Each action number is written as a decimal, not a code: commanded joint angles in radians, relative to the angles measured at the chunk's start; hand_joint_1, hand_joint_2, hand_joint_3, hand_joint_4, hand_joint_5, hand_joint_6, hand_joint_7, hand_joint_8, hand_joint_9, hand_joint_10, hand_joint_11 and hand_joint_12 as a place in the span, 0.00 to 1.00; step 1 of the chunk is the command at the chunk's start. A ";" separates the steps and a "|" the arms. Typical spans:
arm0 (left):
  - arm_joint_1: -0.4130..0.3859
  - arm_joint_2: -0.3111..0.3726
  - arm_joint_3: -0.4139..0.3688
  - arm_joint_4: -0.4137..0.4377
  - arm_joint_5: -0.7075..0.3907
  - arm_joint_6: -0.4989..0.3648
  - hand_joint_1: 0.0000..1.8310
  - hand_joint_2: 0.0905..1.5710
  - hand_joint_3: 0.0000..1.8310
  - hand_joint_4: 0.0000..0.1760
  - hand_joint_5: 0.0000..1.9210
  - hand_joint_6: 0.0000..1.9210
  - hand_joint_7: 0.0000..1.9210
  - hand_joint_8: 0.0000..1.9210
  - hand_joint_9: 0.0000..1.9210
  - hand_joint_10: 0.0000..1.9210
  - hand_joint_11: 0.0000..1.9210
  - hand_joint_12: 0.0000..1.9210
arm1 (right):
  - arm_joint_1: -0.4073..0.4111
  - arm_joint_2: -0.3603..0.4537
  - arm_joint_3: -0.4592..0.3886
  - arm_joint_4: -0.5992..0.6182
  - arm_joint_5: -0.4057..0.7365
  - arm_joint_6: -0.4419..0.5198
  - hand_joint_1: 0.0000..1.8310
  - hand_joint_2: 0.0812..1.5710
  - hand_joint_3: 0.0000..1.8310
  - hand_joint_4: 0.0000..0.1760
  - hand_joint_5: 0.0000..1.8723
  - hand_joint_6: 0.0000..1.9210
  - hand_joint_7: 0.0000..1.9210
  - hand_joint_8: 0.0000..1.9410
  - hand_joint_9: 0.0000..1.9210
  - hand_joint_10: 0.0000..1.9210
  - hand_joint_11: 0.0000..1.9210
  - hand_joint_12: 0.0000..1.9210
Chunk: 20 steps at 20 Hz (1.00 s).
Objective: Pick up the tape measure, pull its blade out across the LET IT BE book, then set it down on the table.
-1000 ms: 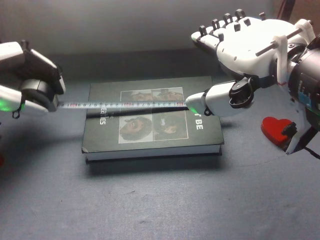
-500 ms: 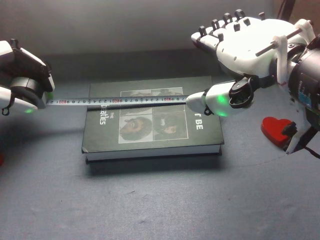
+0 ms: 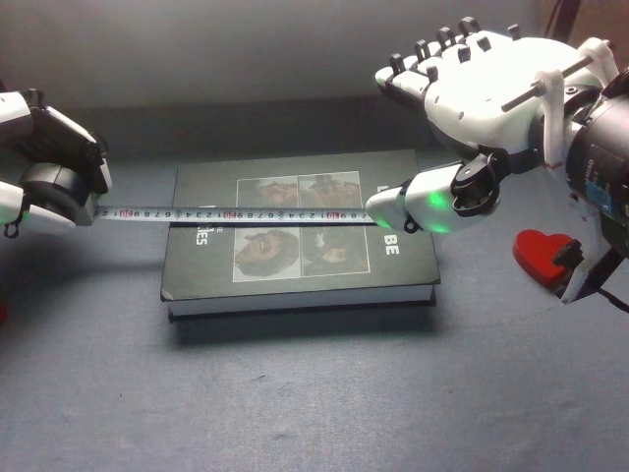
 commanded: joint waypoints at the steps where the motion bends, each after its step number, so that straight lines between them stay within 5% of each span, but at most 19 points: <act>1: -0.004 0.000 0.010 -0.082 -0.070 -0.010 0.76 0.67 0.00 0.00 0.48 0.42 0.55 0.43 0.53 0.60 0.54 0.48 | 0.005 0.003 -0.002 -0.074 -0.023 0.008 0.14 0.66 0.00 0.00 0.03 0.00 0.03 0.00 0.01 0.00 0.00 0.13; 13: -0.011 -0.004 0.023 -0.082 -0.074 -0.010 0.76 0.68 0.00 0.00 0.50 0.40 0.53 0.46 0.53 0.61 0.53 0.50 | 0.002 0.000 -0.002 -0.076 -0.023 0.009 0.15 0.65 0.00 0.00 0.04 0.00 0.04 0.00 0.02 0.00 0.00 0.16; 16: -0.034 -0.003 0.026 -0.024 -0.074 -0.073 0.76 0.68 0.00 0.00 0.50 0.39 0.54 0.46 0.52 0.62 0.52 0.51 | 0.002 0.000 -0.003 -0.076 -0.023 0.009 0.13 0.66 0.00 0.00 0.04 0.00 0.04 0.00 0.02 0.00 0.00 0.17; 20: -0.082 0.040 -0.037 -0.003 -0.049 -0.080 0.76 0.68 0.00 0.00 0.50 0.38 0.54 0.47 0.51 0.63 0.52 0.52 | 0.000 0.000 -0.003 -0.076 -0.026 0.009 0.14 0.66 0.00 0.00 0.04 0.00 0.04 0.00 0.02 0.00 0.00 0.15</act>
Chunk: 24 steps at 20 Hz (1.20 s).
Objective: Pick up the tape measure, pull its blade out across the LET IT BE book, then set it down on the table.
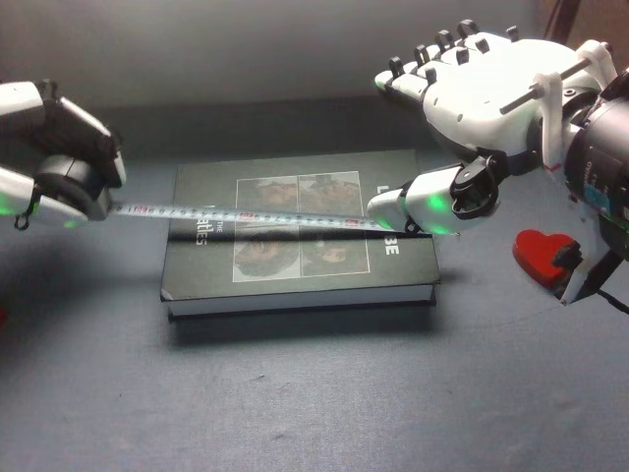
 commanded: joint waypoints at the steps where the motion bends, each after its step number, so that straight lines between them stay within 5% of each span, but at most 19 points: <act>1: -0.019 0.027 -0.017 -0.083 -0.038 -0.011 0.76 0.66 0.00 0.00 0.53 0.32 0.57 0.41 0.56 0.59 0.52 0.52 | 0.003 0.002 -0.003 -0.070 -0.025 0.007 0.13 0.66 0.00 0.00 0.03 0.00 0.04 0.00 0.01 0.00 0.00 0.13; 7: -0.090 0.170 -0.297 -0.085 0.107 0.065 0.76 0.66 0.00 0.00 0.53 0.34 0.58 0.39 0.56 0.58 0.54 0.50 | 0.003 0.002 -0.004 -0.070 -0.025 0.007 0.13 0.67 0.00 0.00 0.02 0.00 0.04 0.00 0.02 0.00 0.00 0.14; 11: -0.103 0.299 -0.528 -0.224 0.221 0.226 0.76 0.65 0.00 0.00 0.52 0.35 0.60 0.36 0.58 0.56 0.53 0.49 | 0.002 0.002 -0.005 -0.070 -0.026 0.007 0.10 0.68 0.00 0.00 0.03 0.00 0.04 0.00 0.02 0.00 0.00 0.15; 14: -0.096 0.371 -0.643 -0.240 0.261 0.251 0.76 0.68 0.00 0.00 0.49 0.41 0.55 0.45 0.52 0.62 0.53 0.50 | 0.001 0.003 -0.006 -0.071 -0.027 0.007 0.09 0.70 0.01 0.00 0.03 0.00 0.04 0.00 0.02 0.00 0.00 0.15; 18: -0.004 0.449 -0.773 -0.353 0.247 0.320 0.76 0.68 0.00 0.00 0.48 0.41 0.54 0.46 0.52 0.62 0.53 0.50 | 0.000 0.005 -0.010 -0.071 -0.028 0.006 0.08 0.70 0.00 0.00 0.04 0.00 0.06 0.00 0.04 0.00 0.00 0.22; 20: 0.058 0.473 -0.831 -0.414 0.229 0.353 0.76 0.68 0.00 0.00 0.48 0.42 0.54 0.45 0.52 0.62 0.53 0.50 | 0.000 0.005 -0.010 -0.071 -0.029 0.006 0.08 0.71 0.00 0.00 0.04 0.00 0.05 0.00 0.02 0.00 0.00 0.17; 24: 0.178 0.482 -0.911 -0.551 0.168 0.431 0.76 0.68 0.00 0.00 0.48 0.44 0.54 0.44 0.52 0.61 0.52 0.50 | -0.001 0.005 -0.010 -0.073 -0.030 0.006 0.08 0.71 0.00 0.00 0.05 0.00 0.06 0.00 0.04 0.00 0.00 0.20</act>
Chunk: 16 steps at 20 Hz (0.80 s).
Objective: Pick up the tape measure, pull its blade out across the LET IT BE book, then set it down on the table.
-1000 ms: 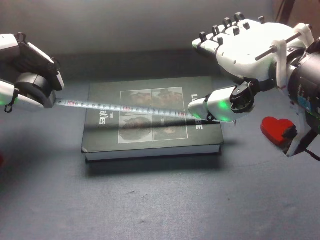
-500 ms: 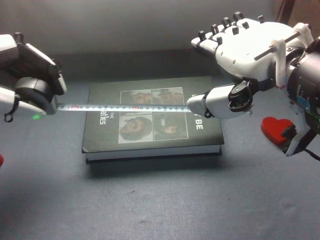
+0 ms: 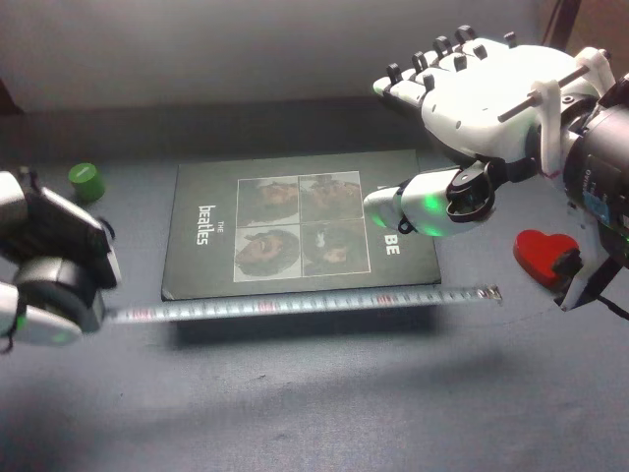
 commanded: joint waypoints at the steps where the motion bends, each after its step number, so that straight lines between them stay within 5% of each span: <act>1: 0.008 0.007 -0.007 -0.071 -0.130 0.003 0.76 0.67 0.00 0.00 0.49 0.42 0.54 0.44 0.53 0.61 0.53 0.50 | 0.006 0.005 -0.001 -0.071 -0.023 0.004 0.08 0.71 0.00 0.00 0.05 0.00 0.07 0.00 0.04 0.00 0.00 0.22; 8: 0.114 -0.075 -0.039 -0.181 -0.210 0.056 0.76 0.66 0.00 0.00 0.51 0.37 0.58 0.39 0.56 0.58 0.52 0.52 | 0.005 0.005 -0.001 -0.072 -0.021 0.005 0.08 0.71 0.00 0.00 0.03 0.00 0.05 0.00 0.03 0.00 0.00 0.16; 16: 0.155 -0.158 0.039 -0.167 -0.265 0.063 0.75 0.69 0.00 0.00 0.49 0.47 0.52 0.49 0.48 0.64 0.45 0.51 | 0.004 0.004 -0.001 -0.073 -0.016 0.005 0.08 0.72 0.00 0.00 0.04 0.00 0.05 0.00 0.02 0.00 0.00 0.15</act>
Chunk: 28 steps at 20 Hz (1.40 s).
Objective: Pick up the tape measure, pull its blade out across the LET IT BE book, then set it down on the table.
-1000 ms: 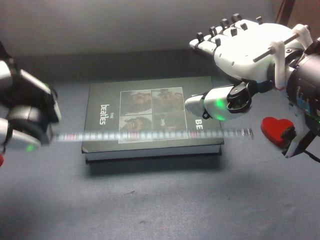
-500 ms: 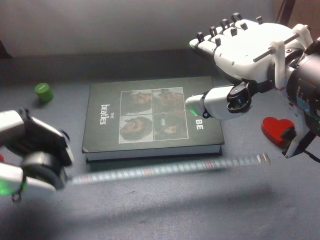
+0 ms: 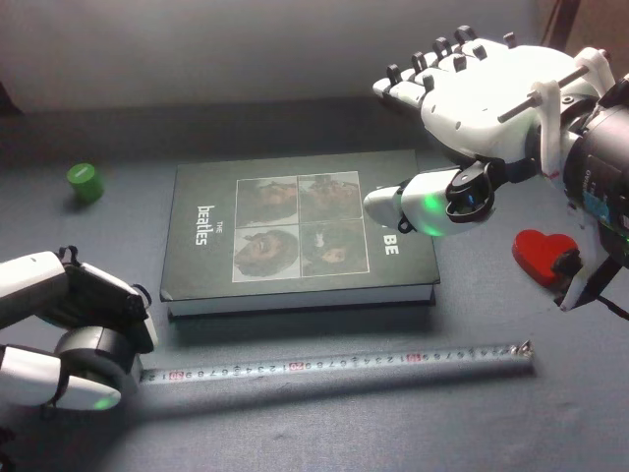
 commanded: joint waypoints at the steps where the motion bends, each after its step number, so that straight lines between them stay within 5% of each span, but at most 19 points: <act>1: -0.005 -0.010 0.005 -0.025 -0.113 -0.010 0.68 0.70 0.00 0.00 0.47 0.54 0.51 0.54 0.46 0.38 0.41 0.48 | 0.004 0.004 -0.001 -0.072 -0.021 0.005 0.08 0.72 0.00 0.00 0.04 0.00 0.05 0.00 0.03 0.00 0.00 0.15; 2: -0.001 -0.012 0.005 -0.025 -0.110 -0.010 0.66 0.71 0.00 0.16 0.47 0.57 0.49 0.55 0.50 0.11 0.39 0.43 | 0.004 0.004 -0.001 -0.072 -0.021 0.005 0.08 0.72 0.00 0.00 0.04 0.00 0.05 0.00 0.03 0.00 0.00 0.17; 3: 0.006 -0.015 0.004 -0.026 -0.109 -0.013 0.62 0.71 0.00 0.00 0.47 0.56 0.46 0.24 0.49 0.06 0.36 0.40 | 0.004 0.004 -0.001 -0.072 -0.020 0.005 0.08 0.72 0.00 0.00 0.04 0.00 0.05 0.00 0.03 0.00 0.00 0.17; 4: 0.011 -0.016 0.003 -0.029 -0.109 -0.013 0.53 0.69 0.00 0.00 0.42 0.08 0.44 0.01 0.41 0.00 0.28 0.34 | 0.004 0.004 -0.001 -0.072 -0.020 0.005 0.08 0.72 0.00 0.00 0.04 0.00 0.06 0.00 0.04 0.00 0.00 0.19; 6: 0.020 -0.017 0.001 -0.030 -0.109 -0.013 0.45 0.68 0.00 0.00 0.38 0.00 0.37 0.00 0.34 0.00 0.20 0.30 | 0.004 0.004 -0.001 -0.072 -0.020 0.005 0.09 0.71 0.00 0.00 0.05 0.00 0.07 0.00 0.04 0.00 0.00 0.19; 13: 0.030 0.009 0.002 -0.030 -0.099 -0.009 0.24 0.66 0.00 0.00 0.18 0.00 0.15 0.00 0.14 0.00 0.01 0.35 | 0.004 0.005 -0.001 -0.072 -0.020 0.005 0.10 0.71 0.00 0.00 0.04 0.00 0.05 0.00 0.04 0.00 0.00 0.18; 17: 0.037 0.089 0.024 -0.041 -0.068 -0.003 0.16 0.67 0.00 0.00 0.07 0.00 0.06 0.00 0.05 0.00 0.00 0.23 | 0.003 0.005 -0.004 -0.072 -0.019 0.005 0.11 0.71 0.00 0.00 0.05 0.00 0.06 0.00 0.05 0.00 0.00 0.21; 23: 0.110 0.111 0.039 -0.034 -0.114 -0.078 0.13 0.67 0.00 0.00 0.07 0.00 0.04 0.00 0.04 0.00 0.00 0.20 | 0.003 0.006 -0.018 -0.072 -0.035 0.006 0.11 0.70 0.00 0.00 0.04 0.00 0.06 0.00 0.05 0.00 0.00 0.24; 25: 0.083 0.113 0.059 -0.019 -0.118 -0.078 0.13 0.66 0.00 0.00 0.07 0.00 0.05 0.00 0.05 0.00 0.00 0.20 | 0.005 0.006 -0.029 -0.072 -0.047 0.008 0.11 0.70 0.00 0.00 0.04 0.00 0.07 0.00 0.05 0.00 0.00 0.25; 28: -0.121 0.124 0.055 -0.003 0.007 0.032 0.13 0.66 0.00 0.00 0.07 0.00 0.05 0.00 0.05 0.00 0.00 0.22 | 0.006 0.007 -0.047 -0.072 -0.066 0.011 0.13 0.69 0.00 0.00 0.08 0.01 0.09 0.00 0.07 0.00 0.00 0.29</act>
